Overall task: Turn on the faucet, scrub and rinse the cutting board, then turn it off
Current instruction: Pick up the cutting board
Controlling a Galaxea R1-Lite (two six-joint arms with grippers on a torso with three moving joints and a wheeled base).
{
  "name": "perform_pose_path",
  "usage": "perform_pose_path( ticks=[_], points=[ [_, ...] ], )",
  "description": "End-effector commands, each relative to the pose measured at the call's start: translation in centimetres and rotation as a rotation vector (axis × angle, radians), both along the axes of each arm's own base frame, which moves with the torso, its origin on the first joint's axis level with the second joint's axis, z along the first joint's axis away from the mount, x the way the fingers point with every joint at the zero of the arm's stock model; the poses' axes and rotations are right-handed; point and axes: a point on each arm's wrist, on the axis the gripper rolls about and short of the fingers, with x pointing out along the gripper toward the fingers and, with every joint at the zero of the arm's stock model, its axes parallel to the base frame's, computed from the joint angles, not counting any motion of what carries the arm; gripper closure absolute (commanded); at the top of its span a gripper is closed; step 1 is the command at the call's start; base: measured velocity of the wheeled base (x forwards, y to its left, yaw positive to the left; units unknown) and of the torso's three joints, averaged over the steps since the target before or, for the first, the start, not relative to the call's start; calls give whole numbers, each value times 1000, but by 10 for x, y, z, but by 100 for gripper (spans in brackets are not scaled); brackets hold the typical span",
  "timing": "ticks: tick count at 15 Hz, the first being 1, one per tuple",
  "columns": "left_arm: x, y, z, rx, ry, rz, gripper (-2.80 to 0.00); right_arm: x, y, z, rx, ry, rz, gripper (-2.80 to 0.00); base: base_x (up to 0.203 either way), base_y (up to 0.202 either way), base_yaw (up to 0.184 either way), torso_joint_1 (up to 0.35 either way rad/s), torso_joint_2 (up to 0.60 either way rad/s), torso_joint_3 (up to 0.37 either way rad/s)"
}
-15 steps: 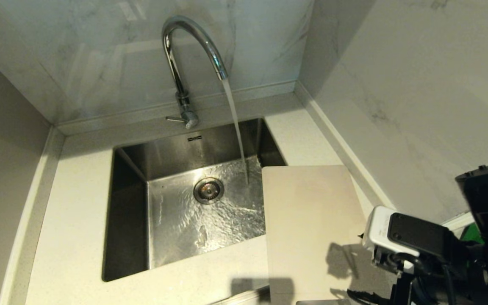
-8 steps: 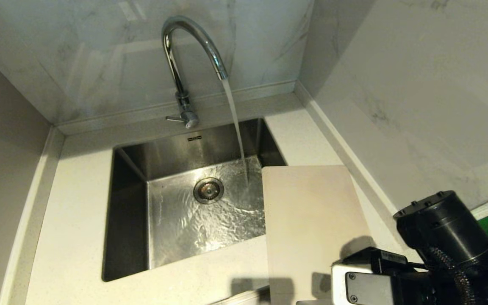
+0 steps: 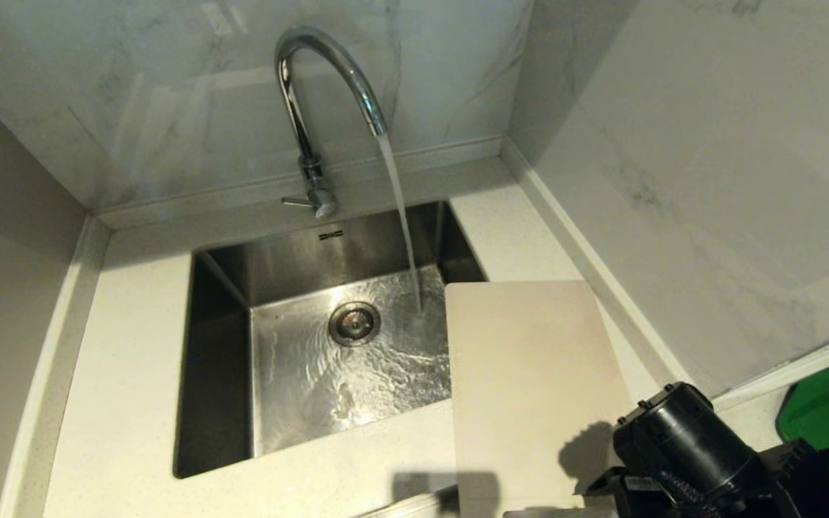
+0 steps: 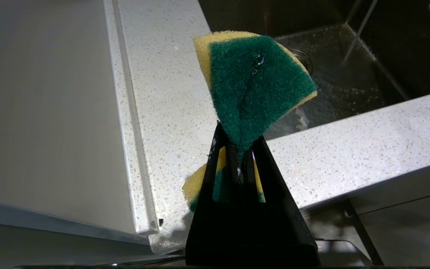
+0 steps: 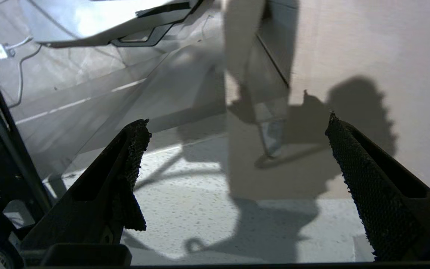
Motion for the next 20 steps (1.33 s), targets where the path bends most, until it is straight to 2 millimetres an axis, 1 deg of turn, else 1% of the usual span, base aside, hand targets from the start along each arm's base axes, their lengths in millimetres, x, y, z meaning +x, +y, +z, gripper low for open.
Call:
perform_pose_path(
  ticks=[1, 5, 8, 13, 20],
  points=[
    [0, 0, 0, -1, 3, 1, 0, -2, 3, -12, -36, 36, 23, -280, 0, 0, 0, 0, 0, 0],
    [0, 0, 0, -1, 1, 1, 0, -1, 10, -30, -50, 43, 54, -280, 0, 0, 0, 0, 0, 0],
    [0, 0, 0, -1, 3, 1, 0, 1, 12, -37, -75, 72, 61, -280, 0, 0, 0, 0, 0, 0],
    [0, 0, 0, -1, 3, 1, 0, 2, 14, -47, -103, 111, 60, -280, 0, 0, 0, 0, 0, 0],
    [0, 0, 0, -1, 2, 1, 0, 7, 16, -52, -133, 121, 49, -280, 0, 0, 0, 0, 0, 0]
  ],
)
